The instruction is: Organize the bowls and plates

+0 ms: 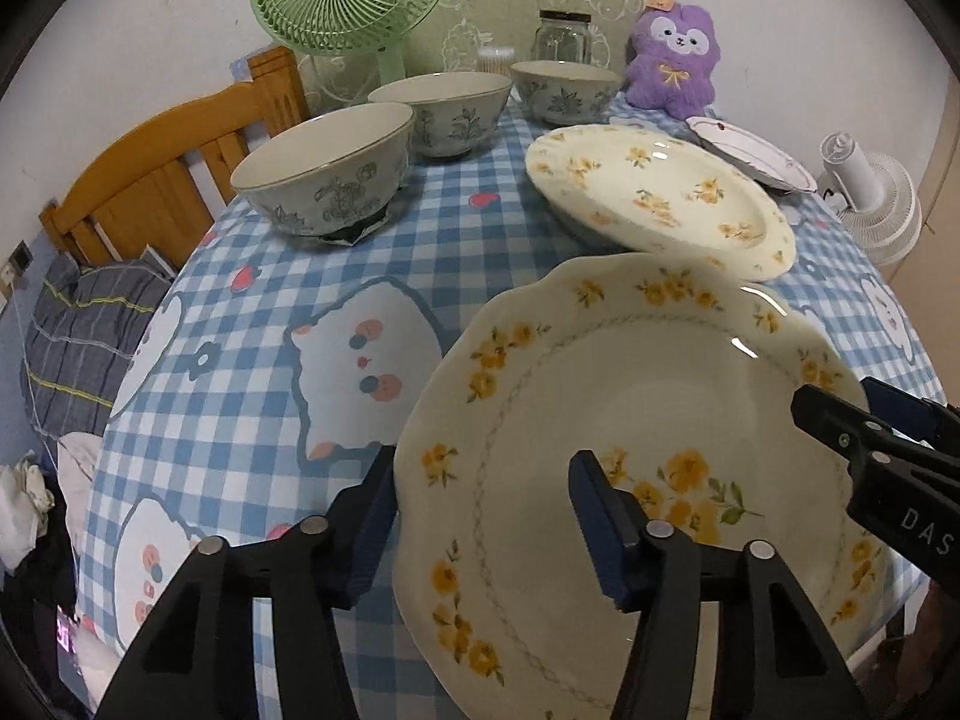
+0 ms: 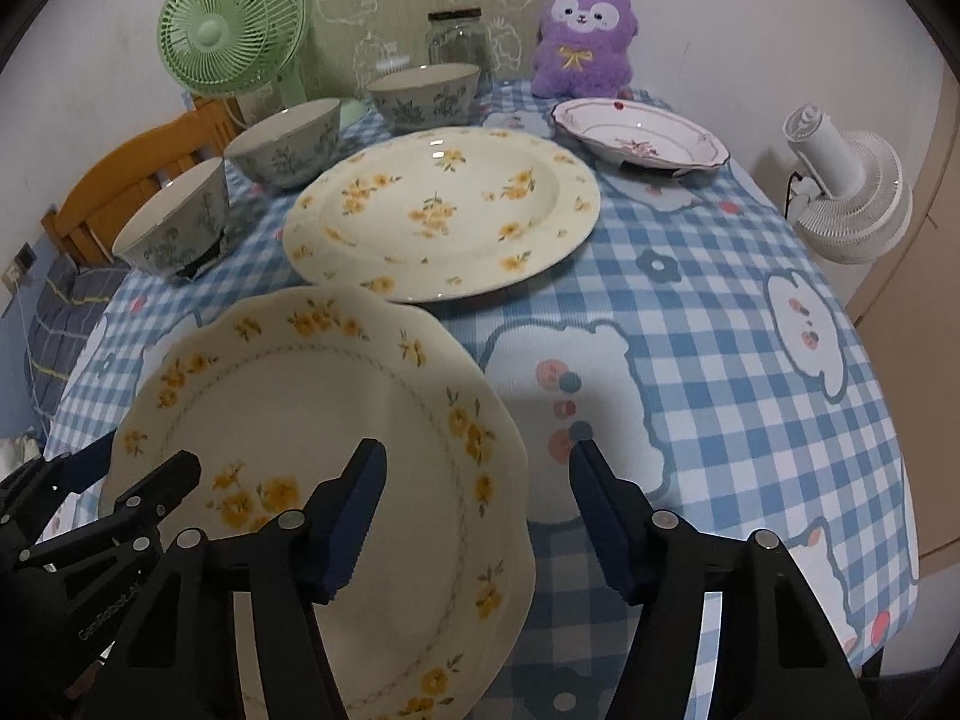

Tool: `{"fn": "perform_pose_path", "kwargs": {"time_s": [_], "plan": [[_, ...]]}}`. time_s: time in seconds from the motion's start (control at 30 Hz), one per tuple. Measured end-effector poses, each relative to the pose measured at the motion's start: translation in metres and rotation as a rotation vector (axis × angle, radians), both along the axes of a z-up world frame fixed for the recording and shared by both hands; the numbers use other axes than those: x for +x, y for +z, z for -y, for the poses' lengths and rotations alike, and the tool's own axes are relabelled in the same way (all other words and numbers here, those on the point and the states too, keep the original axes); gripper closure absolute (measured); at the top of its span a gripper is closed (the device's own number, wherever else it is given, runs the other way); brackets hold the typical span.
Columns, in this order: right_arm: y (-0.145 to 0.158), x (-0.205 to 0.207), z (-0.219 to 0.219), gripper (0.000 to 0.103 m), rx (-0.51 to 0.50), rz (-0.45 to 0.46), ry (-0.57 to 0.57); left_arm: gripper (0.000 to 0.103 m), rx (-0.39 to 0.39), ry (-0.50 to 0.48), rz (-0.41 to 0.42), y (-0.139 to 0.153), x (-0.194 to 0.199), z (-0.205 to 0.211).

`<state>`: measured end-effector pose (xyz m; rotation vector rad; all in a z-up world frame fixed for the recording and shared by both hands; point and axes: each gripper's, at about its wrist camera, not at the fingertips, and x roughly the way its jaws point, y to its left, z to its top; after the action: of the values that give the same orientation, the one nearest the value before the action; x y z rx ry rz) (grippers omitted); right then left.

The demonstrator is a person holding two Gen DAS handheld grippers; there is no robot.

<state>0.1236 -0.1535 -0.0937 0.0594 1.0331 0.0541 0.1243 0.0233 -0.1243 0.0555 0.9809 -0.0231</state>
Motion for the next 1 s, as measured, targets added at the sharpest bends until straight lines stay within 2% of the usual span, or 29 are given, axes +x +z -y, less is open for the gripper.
{"fn": "perform_pose_path", "kwargs": {"time_s": [0.1,0.37,0.7,1.0], "plan": [[-0.005,0.001,0.000,0.040,0.008,-0.023,0.000,0.048,-0.012,-0.005,-0.025,-0.004,0.003,-0.001],[-0.015,0.002,-0.007,0.042,0.012,-0.068,0.007,0.048,-0.043,-0.012,-0.024,-0.006,0.005,-0.004],[-0.014,0.002,-0.014,0.043,0.014,-0.090,-0.004,0.046,-0.052,-0.020,-0.045,-0.006,0.005,-0.002],[-0.012,-0.003,-0.008,0.043,0.001,-0.074,-0.005,0.047,-0.050,-0.010,-0.043,-0.004,0.002,0.005]]}}
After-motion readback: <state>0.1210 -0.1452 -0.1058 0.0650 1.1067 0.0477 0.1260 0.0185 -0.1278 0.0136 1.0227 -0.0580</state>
